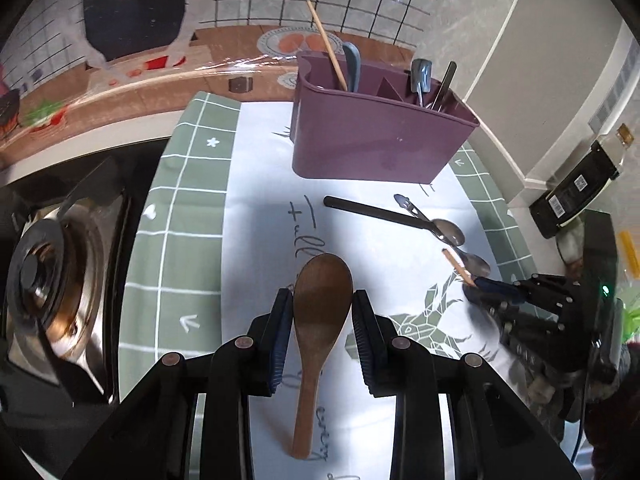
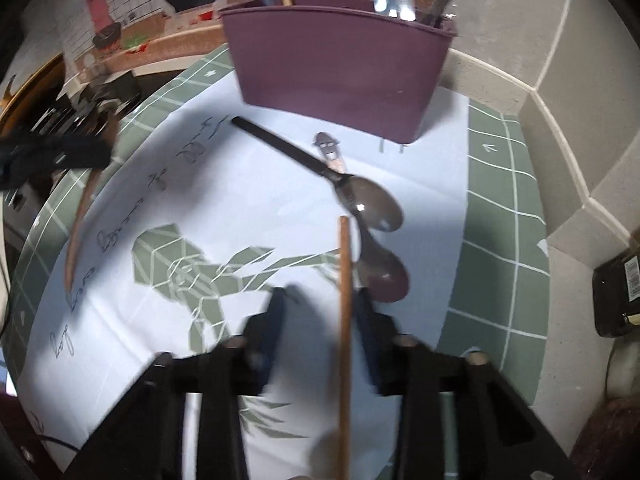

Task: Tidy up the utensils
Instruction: 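Grasp the brown wooden spoon by its handle with the left tool, then carry the wooden spoon and chopstick up over the purple caddy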

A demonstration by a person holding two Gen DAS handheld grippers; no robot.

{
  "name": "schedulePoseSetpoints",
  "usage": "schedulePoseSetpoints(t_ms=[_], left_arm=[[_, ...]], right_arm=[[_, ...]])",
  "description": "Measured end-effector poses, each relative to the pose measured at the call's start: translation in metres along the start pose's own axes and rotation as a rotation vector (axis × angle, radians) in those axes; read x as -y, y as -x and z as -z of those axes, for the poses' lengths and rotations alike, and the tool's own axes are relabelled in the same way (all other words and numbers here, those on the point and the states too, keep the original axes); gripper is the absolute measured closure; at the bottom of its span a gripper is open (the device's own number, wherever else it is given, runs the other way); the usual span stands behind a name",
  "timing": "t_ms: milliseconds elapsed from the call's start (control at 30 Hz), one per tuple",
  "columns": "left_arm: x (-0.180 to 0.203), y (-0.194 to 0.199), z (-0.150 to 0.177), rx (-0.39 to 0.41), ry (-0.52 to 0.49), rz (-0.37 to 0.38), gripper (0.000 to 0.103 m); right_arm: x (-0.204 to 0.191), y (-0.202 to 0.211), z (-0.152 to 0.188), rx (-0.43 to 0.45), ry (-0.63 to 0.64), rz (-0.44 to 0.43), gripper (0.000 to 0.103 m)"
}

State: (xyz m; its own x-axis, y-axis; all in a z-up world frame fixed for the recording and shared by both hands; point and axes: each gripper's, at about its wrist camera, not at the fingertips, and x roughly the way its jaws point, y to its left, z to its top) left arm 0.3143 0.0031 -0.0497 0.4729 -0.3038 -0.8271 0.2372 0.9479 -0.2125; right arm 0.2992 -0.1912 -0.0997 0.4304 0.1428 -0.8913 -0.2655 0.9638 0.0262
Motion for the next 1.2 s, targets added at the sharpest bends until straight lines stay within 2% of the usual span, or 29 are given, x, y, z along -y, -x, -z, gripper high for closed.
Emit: schedulePoseSetpoints(t_ms=[33,133,300,433,800,1033,1067,1100,1133,1200], left_arm=[[-0.001,0.002,0.002,0.005,0.008,0.007,0.072],[-0.003,0.011,0.009,0.021,0.033,0.022,0.072],[-0.001,0.023,0.018,0.034,0.038,0.026,0.072],[0.0,0.031,0.024,0.041,0.051,0.046,0.072],[0.012,0.059,0.02,0.108,0.012,0.036,0.072],[0.014,0.064,0.01,0.122,-0.007,0.027,0.072],[0.015,0.065,0.007,0.125,-0.008,0.025,0.074],[0.016,0.066,0.003,0.128,-0.008,0.027,0.094],[0.017,0.067,-0.001,0.128,-0.006,0.029,0.097],[0.021,0.078,-0.019,0.153,-0.006,0.046,0.097]], right_arm=[[0.002,0.0,0.0,-0.003,-0.008,0.002,0.096],[0.004,0.007,0.007,-0.004,-0.022,0.011,0.097],[0.02,0.046,0.018,0.084,-0.147,-0.126,0.097],[0.027,0.067,0.02,0.131,-0.201,-0.189,0.097],[0.015,0.09,0.007,0.224,-0.171,-0.104,0.097],[0.011,0.091,-0.002,0.233,-0.161,-0.084,0.097],[0.011,0.092,-0.006,0.239,-0.163,-0.08,0.097],[0.012,0.094,-0.01,0.249,-0.168,-0.075,0.097],[0.012,0.096,-0.013,0.256,-0.172,-0.074,0.097],[0.014,0.107,-0.025,0.286,-0.174,-0.081,0.097]])
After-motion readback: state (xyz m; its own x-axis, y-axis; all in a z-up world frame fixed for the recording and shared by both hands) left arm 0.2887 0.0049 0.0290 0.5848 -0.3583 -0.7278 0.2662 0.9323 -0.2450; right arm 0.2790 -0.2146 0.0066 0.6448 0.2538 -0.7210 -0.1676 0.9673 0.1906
